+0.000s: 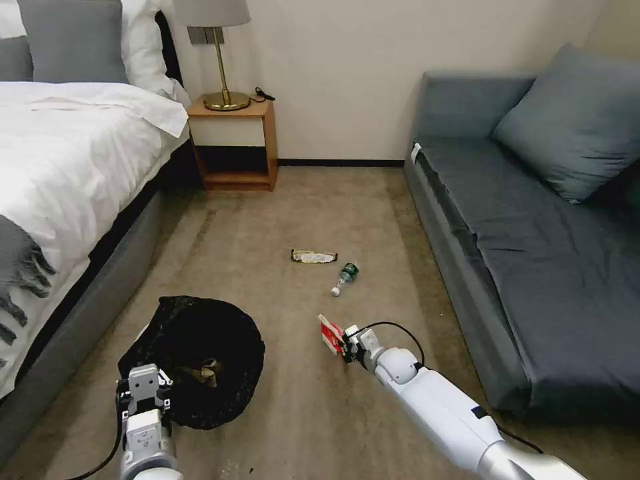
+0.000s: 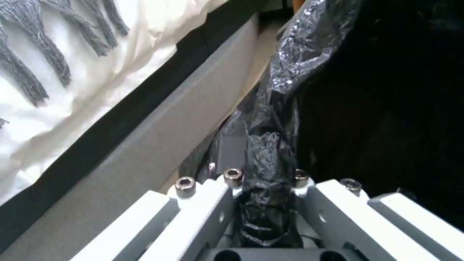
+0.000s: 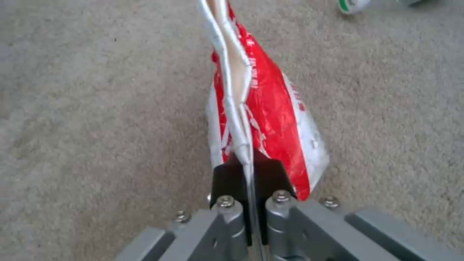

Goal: Pick up the trash bin, then pick up the garbage on the floor and place it into the trash bin.

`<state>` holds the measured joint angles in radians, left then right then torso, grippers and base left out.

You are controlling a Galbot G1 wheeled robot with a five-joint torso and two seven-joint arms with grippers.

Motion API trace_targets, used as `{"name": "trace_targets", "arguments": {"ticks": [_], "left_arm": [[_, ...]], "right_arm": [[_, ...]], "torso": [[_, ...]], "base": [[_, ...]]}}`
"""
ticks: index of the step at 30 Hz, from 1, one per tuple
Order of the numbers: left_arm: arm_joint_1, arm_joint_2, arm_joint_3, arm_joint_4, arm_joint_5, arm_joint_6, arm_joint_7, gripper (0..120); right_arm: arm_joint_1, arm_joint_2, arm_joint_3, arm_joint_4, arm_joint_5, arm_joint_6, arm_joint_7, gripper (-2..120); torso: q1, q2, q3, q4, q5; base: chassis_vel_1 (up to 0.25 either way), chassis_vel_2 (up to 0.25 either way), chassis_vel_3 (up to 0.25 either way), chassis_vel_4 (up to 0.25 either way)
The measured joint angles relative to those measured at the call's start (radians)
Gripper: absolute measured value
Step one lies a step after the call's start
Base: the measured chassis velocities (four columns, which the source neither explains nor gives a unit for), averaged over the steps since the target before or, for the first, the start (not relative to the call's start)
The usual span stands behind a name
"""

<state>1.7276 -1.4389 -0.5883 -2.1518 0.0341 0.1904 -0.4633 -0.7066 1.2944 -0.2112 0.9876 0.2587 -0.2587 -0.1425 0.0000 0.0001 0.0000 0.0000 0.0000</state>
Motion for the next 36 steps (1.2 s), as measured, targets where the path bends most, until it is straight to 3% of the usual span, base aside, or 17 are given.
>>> {"name": "trace_targets", "arguments": {"ticks": [9,17,19,27,29,31,36], "left_arm": [[0.005,-0.001,-0.001,-0.005,0.005,-0.003,-0.001,0],[0.01,-0.009,0.004,-0.012,0.021,-0.005,-0.002,0],[0.01,-0.009,0.004,-0.012,0.022,-0.005,-0.002,0],[0.002,-0.014,0.006,-0.016,0.032,-0.004,-0.003,0],[0.002,-0.014,0.006,-0.017,0.032,-0.004,-0.003,0],[0.0,-0.015,0.005,-0.02,0.032,-0.001,-0.003,0],[-0.002,-0.015,0.004,-0.022,0.033,0.0,-0.004,0]], "right_arm": [[-0.009,-0.006,0.05,0.034,0.024,0.084,-0.03,0],[-0.03,-0.029,0.07,0.21,0.234,0.215,-0.043,0],[-0.032,-0.03,0.069,0.223,0.243,0.218,-0.043,0],[-0.091,-0.089,0.036,0.514,0.36,0.197,-0.049,0],[-0.093,-0.091,0.034,0.522,0.361,0.195,-0.049,0],[-0.128,-0.122,0.002,0.639,0.365,0.167,-0.048,0],[-0.164,-0.154,-0.041,0.751,0.356,0.14,-0.048,0]], "torso": [[0.0,0.0,0.0,0.0,0.0],[0.0,0.0,0.0,0.0,0.0],[0.0,0.0,0.0,0.0001,0.0],[0.0,0.0,0.0,0.0,-0.0002],[0.0,0.0,0.0,0.0,-0.0002],[0.0,0.0,0.0,0.0,-0.0001],[0.0,0.0,0.0,0.0,-0.0001]], "base": [[0.0,0.0,0.0,0.0],[0.0,0.0,0.0,0.0],[0.0,0.0,0.0,0.0],[0.0,0.0,0.0,0.0],[0.0,0.0,0.0,0.0],[0.0,0.0,0.0,0.0],[0.0,0.0,0.0,0.0]]}}
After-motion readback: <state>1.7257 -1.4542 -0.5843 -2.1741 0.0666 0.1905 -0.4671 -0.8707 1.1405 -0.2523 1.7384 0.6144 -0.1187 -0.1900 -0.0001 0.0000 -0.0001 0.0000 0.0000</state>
